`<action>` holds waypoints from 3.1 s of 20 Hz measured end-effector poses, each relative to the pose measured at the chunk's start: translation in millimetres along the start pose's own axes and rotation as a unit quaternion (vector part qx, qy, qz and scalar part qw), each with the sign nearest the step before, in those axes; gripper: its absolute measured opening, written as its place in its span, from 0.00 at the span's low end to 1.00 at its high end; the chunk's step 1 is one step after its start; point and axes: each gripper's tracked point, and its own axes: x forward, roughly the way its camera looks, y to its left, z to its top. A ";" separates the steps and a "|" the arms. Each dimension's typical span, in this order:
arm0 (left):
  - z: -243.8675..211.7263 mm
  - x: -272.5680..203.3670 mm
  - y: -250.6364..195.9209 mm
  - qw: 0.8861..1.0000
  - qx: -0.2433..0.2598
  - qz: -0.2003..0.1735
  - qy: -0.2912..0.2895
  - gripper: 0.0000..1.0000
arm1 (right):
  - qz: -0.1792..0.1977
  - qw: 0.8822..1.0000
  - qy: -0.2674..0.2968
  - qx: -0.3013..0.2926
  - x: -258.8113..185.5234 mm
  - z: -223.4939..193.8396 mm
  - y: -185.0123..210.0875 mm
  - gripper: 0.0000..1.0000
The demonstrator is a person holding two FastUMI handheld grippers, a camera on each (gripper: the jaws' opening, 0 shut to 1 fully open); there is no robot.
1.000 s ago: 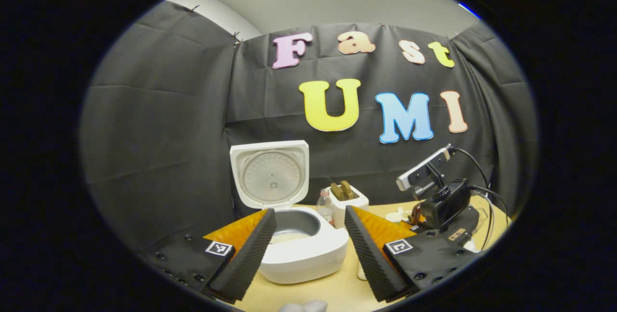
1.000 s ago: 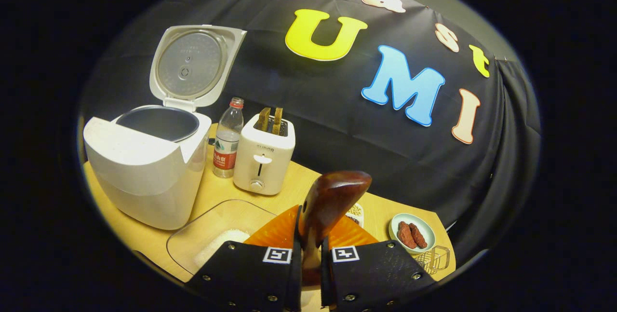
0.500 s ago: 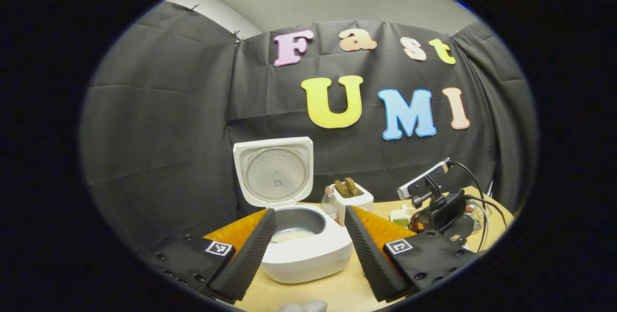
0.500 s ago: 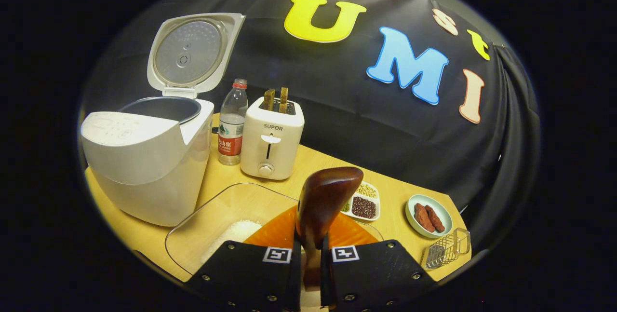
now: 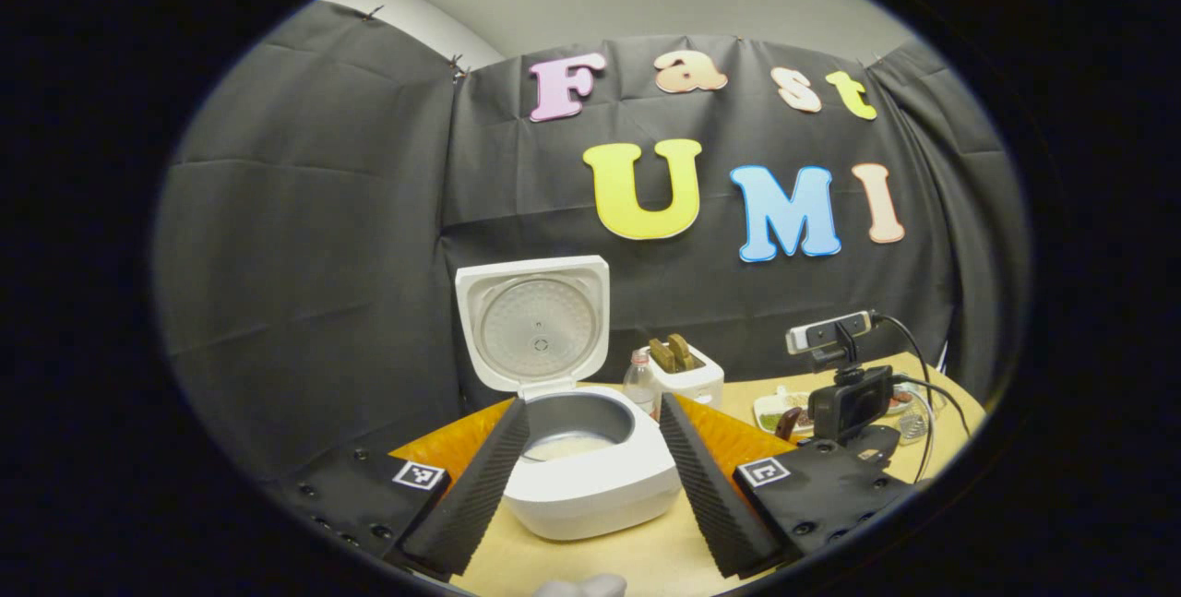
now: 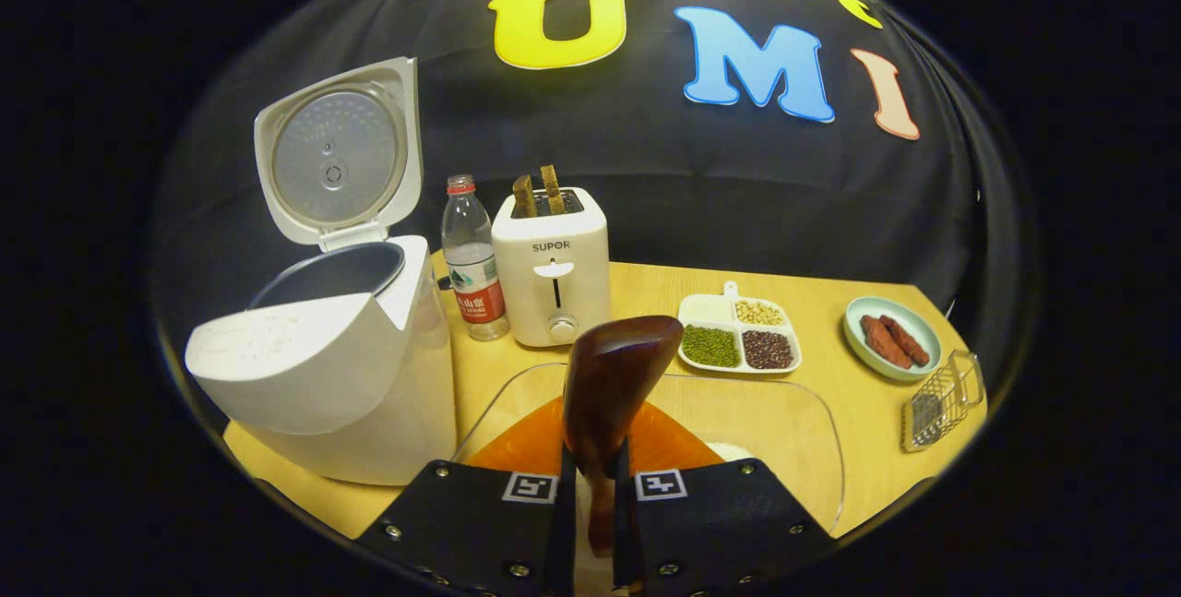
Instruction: Close the left gripper, press the button to open the rice cooker; take a wooden spoon from the chopstick holder with the right hand, scoop a spoonful of rice and pour it into the rice cooker, then put the wooden spoon back into the chopstick holder.
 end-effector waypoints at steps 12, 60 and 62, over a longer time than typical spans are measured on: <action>11.1 0.7 -5.9 1.000 0.007 -0.013 -0.018 0.99 | 0.051 0.969 0.030 0.240 8.3 -5.2 -10.1 0.16; 8.5 -17.8 56.9 0.998 -0.010 0.056 -0.011 0.99 | 0.215 0.890 -0.002 0.403 0.4 199.8 178.9 0.16; 6.0 -15.5 58.1 0.998 -0.015 0.061 -0.007 0.99 | 0.211 0.895 0.009 0.393 13.4 184.6 189.5 0.16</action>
